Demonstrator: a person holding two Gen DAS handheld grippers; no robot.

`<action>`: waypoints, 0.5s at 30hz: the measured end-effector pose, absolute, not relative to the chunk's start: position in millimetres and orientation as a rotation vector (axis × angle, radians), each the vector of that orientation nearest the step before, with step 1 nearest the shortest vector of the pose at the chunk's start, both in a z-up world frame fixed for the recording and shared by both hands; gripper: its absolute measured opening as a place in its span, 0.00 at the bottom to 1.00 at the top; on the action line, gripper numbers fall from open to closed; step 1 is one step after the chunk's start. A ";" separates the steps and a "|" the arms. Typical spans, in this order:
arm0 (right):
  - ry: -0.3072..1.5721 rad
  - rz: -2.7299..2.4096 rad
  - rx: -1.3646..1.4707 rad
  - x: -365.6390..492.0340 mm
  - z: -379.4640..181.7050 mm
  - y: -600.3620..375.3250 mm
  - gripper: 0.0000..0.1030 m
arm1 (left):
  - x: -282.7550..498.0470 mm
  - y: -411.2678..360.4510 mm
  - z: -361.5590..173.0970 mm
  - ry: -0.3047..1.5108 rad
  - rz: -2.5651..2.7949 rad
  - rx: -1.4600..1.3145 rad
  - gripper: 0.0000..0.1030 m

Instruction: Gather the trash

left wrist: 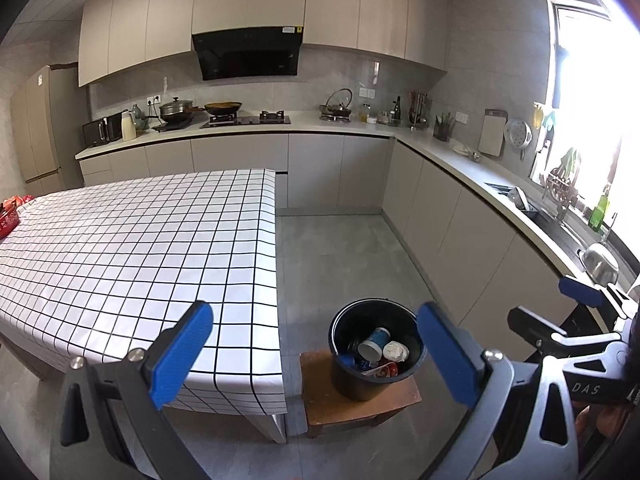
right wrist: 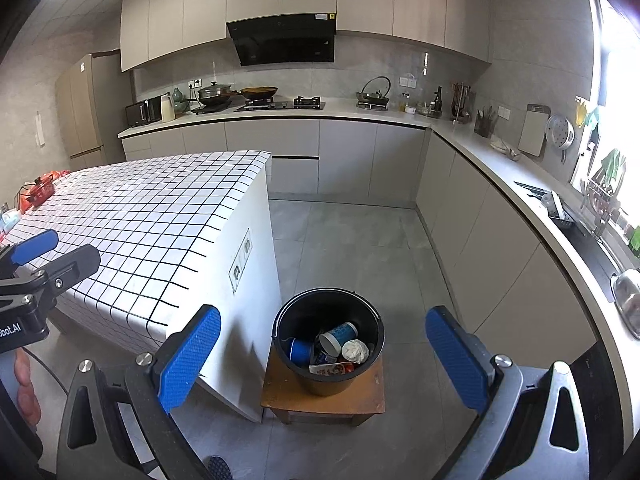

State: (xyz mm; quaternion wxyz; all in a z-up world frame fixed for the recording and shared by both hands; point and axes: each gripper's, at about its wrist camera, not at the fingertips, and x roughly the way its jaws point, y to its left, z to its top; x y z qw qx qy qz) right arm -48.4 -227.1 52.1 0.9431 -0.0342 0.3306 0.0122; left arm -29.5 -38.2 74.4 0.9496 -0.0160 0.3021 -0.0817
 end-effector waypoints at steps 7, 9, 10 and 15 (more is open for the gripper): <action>0.671 0.031 -0.073 -49.3 52.7 -226.3 1.00 | -28.8 -38.2 74.8 0.617 -0.164 -0.036 0.99; 0.672 0.030 -0.074 -49.4 52.7 -226.1 1.00 | -28.7 -38.0 74.7 0.616 -0.165 -0.036 0.99; 0.673 0.031 -0.074 -49.2 52.7 -226.2 1.00 | -28.7 -37.8 74.8 0.616 -0.167 -0.038 0.99; 0.673 0.030 -0.076 -48.7 52.6 -226.8 1.00 | -28.1 -38.2 74.7 0.621 -0.170 -0.044 0.99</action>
